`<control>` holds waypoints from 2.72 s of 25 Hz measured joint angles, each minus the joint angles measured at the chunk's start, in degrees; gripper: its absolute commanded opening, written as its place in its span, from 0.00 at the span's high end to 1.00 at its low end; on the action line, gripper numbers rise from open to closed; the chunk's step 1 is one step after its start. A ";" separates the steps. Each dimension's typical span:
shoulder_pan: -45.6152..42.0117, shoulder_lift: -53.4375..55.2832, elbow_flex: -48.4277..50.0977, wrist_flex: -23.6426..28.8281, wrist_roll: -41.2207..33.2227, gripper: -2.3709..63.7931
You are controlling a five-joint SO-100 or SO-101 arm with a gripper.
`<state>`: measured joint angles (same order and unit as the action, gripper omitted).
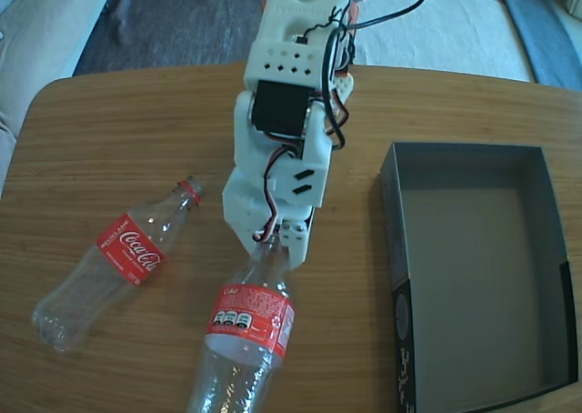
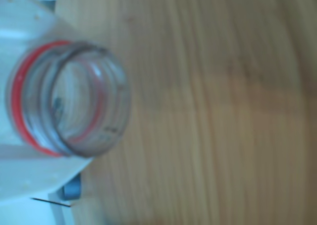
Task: Grasp the bottles and put them in the box.
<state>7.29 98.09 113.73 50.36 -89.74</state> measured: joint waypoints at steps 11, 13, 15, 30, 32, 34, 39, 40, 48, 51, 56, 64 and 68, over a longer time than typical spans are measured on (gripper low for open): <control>-2.90 8.26 -6.86 19.60 0.00 0.97; -4.04 9.58 -8.96 22.59 1.93 0.97; -5.98 10.72 -11.16 25.22 4.75 0.97; -27.07 11.25 -24.26 41.22 25.75 0.97; -30.76 11.25 -24.61 41.84 28.39 0.97; -34.63 11.25 -24.70 42.01 31.55 0.97; -42.01 11.25 -24.70 42.01 38.14 0.97; -43.07 11.25 -24.70 42.10 39.11 0.97; -48.96 9.67 -24.79 41.57 44.74 0.97; -52.38 7.56 -24.79 41.57 45.79 0.97; -56.95 4.31 -24.79 41.57 46.05 0.97; -58.45 -2.55 -24.79 37.88 45.79 0.97; -58.36 -4.13 -24.79 36.91 45.79 0.97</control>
<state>-51.06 93.96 88.95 87.28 -43.95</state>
